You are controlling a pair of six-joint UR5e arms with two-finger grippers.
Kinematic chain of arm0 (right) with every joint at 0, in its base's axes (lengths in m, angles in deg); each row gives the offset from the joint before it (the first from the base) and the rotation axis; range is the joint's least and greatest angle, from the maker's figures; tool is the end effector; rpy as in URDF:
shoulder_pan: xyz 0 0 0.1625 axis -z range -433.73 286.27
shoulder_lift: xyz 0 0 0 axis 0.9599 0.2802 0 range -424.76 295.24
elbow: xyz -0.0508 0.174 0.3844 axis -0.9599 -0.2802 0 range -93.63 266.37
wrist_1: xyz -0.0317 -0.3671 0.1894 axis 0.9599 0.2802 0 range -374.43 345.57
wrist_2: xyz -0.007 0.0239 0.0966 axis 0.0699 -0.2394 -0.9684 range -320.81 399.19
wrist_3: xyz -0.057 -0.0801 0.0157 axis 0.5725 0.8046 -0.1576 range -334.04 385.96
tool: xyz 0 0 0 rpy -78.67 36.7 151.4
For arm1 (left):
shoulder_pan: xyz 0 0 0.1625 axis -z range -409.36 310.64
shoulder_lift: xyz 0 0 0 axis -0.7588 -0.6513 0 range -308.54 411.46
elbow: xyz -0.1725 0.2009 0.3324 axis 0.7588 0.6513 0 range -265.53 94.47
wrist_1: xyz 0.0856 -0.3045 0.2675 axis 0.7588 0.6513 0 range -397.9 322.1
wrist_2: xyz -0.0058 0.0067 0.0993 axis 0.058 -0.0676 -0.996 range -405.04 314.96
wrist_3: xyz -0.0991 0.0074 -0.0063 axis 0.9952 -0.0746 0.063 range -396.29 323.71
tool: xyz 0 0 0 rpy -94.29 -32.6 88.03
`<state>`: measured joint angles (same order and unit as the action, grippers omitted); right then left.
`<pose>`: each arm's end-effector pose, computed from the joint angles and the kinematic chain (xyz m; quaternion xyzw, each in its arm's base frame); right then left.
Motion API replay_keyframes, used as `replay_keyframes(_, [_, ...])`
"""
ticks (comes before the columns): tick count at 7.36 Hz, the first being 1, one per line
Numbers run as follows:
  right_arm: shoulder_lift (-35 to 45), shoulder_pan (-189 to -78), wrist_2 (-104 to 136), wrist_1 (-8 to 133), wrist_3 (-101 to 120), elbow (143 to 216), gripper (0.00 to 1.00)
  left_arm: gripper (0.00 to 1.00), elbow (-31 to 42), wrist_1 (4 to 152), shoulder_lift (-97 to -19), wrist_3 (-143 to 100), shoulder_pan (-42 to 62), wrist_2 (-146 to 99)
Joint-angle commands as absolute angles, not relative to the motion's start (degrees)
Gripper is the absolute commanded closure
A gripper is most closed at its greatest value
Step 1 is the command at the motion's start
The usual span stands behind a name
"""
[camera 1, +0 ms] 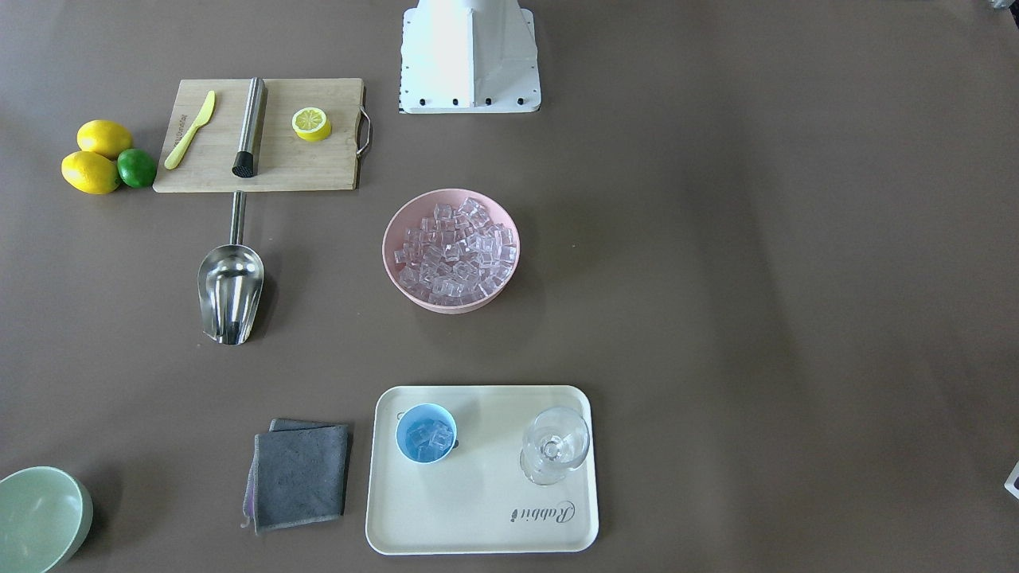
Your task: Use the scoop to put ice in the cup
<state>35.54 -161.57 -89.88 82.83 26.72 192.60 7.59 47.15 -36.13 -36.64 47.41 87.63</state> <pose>0.0550 -0.4145 0.6197 -0.0150 -0.3342 -0.0202 0.9422 -0.1207 -0.4572 0.6626 -0.0118 0.3650 -0.0656 0.9286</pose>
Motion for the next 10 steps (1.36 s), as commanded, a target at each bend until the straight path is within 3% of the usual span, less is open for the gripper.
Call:
replay_keyframes(1, [36.75, -164.43, -90.53, 82.25, 27.01, 191.23, 0.00, 0.02, 7.45, 48.06, -36.08, -36.64, 47.14, 87.59])
replay_keyframes(4, [36.75, -164.43, -90.53, 77.18, 26.75, 186.85, 0.00, 0.02, 7.28, 48.06, -36.08, -36.64, 47.14, 87.59])
replay_keyframes(10, [36.75, -164.43, -90.44, 76.62, 27.28, 186.39, 0.00, 0.02, 7.10, 48.06, -35.73, -36.64, 47.14, 87.59])
